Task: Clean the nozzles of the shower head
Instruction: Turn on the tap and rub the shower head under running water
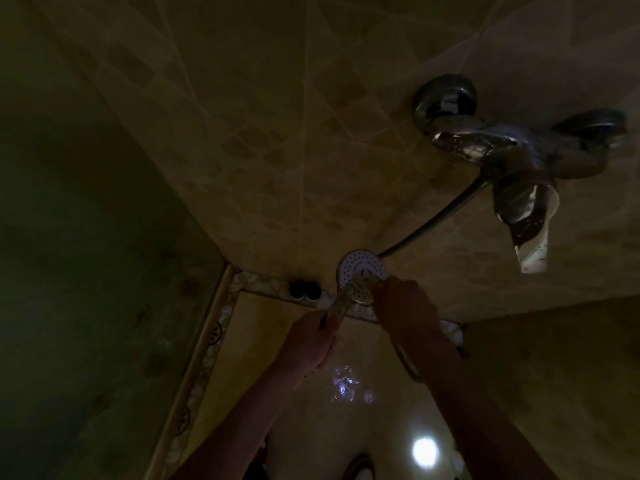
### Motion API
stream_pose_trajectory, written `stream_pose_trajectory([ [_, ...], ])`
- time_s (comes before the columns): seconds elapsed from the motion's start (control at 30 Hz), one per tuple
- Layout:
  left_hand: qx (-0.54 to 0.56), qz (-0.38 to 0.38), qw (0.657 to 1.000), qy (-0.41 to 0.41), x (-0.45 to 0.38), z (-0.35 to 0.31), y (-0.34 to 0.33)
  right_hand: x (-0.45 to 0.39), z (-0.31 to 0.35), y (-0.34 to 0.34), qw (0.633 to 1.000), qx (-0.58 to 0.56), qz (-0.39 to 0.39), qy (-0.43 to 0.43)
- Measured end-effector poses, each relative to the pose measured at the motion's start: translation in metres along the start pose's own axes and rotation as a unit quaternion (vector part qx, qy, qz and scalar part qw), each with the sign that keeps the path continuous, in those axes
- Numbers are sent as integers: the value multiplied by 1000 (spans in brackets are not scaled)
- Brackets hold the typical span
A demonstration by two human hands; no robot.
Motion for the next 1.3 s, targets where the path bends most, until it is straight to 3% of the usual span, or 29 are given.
stream_pose_trajectory([
  [0.1,17,0,1000,-2,1,-1,2,-4,-17,19,991,-94,-57,-71],
  [0.27,12,2,1000,-3,0,0,3,9,-21,14,983,-180,-8,-41],
  [0.4,8,6,1000,-10,-2,2,-1,19,4,6,995,-69,66,30],
  [0.53,17,12,1000,-4,-3,4,-5,-7,2,7,997,-61,19,50],
  [0.63,15,14,1000,-10,-1,4,-4,-12,-5,23,993,-121,9,3],
  [0.67,11,13,1000,-13,0,3,-3,-8,-4,23,995,-97,35,6],
  [0.73,10,11,1000,-14,1,0,-1,-7,-19,25,1000,-10,4,11],
  [0.77,9,10,1000,-15,1,-1,0,-4,-20,25,999,-29,29,-7],
  [0.9,10,7,1000,-22,2,-5,1,-1,-12,-19,979,140,88,117],
  [0.97,5,6,1000,-21,2,-6,0,-1,1,-19,978,132,78,141],
  [1.07,-3,10,1000,-18,1,-4,-1,-12,4,-2,997,6,45,58],
  [1.2,8,11,1000,-13,0,0,0,-16,-12,19,997,-67,24,-12],
  [1.3,12,12,1000,-11,-2,3,2,-5,-18,22,999,-5,0,53],
])
Point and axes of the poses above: each hand's wrist, its own x-axis away from the middle knuckle, its own y-axis out of the back of the hand, z = x × y, the point moved 7 cm from there along -x, towards the middle knuckle, and after that the axes turned 11 degrees about -x, right-handed, at the moved point
